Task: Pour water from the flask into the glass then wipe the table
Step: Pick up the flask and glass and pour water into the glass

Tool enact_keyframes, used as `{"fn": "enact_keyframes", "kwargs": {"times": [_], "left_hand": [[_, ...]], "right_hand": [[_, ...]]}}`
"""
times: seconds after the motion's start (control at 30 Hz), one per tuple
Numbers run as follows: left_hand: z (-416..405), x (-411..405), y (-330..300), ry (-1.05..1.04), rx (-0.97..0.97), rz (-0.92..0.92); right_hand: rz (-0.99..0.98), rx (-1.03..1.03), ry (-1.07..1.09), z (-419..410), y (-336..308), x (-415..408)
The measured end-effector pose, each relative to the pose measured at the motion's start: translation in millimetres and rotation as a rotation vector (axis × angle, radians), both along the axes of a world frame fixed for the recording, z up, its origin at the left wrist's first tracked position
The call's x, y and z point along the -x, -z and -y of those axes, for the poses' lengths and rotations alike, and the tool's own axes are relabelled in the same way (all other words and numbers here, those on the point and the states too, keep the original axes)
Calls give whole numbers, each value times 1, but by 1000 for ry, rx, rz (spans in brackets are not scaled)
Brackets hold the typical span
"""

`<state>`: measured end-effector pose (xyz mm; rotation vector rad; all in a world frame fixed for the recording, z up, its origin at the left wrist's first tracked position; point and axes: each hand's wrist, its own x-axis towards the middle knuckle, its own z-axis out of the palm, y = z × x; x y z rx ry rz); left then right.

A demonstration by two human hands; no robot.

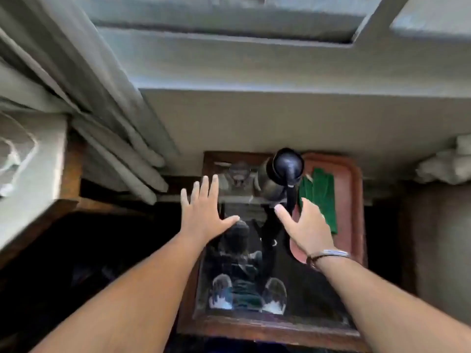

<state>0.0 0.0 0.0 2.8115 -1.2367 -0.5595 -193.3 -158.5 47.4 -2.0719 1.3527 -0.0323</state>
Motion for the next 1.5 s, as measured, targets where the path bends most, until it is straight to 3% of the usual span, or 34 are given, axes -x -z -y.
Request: {"fn": "enact_keyframes", "kwargs": {"times": [0.13, 0.23, 0.43, 0.57, 0.73, 1.0, 1.13, 1.23, 1.3, 1.4, 1.5], "left_hand": [[17, -13, 88, -102, 48, -108], [48, -24, 131, -188, 207, -230], [90, -41, 161, -372, 577, -545], [96, -42, 165, -324, 617, -492], [90, -39, 156, -311, 622, -460], [7, 9, 138, -302, 533, -462], [-18, 28, 128, -304, 570, -445], [-29, 34, 128, -329, 574, -455], [-31, 37, 130, -339, 553, -454], [-38, 42, 131, -358, 518, -420], [-41, 47, 130, -375, 492, -412]], "right_hand": [[346, -253, 308, 21, 69, -27], [556, -322, 408, 31, 96, -37], [692, -278, 362, 35, 109, -38], [772, -356, 464, 38, 109, -47], [768, -239, 435, 38, 113, -45], [811, -318, 420, 17, 104, -23], [539, -417, 177, 14, 90, 5], [652, -422, 194, 4, 77, 25], [671, -391, 96, 0, 65, 38], [591, -472, 40, 0, 45, 46], [447, -408, -136, -2, 20, 37]]}}
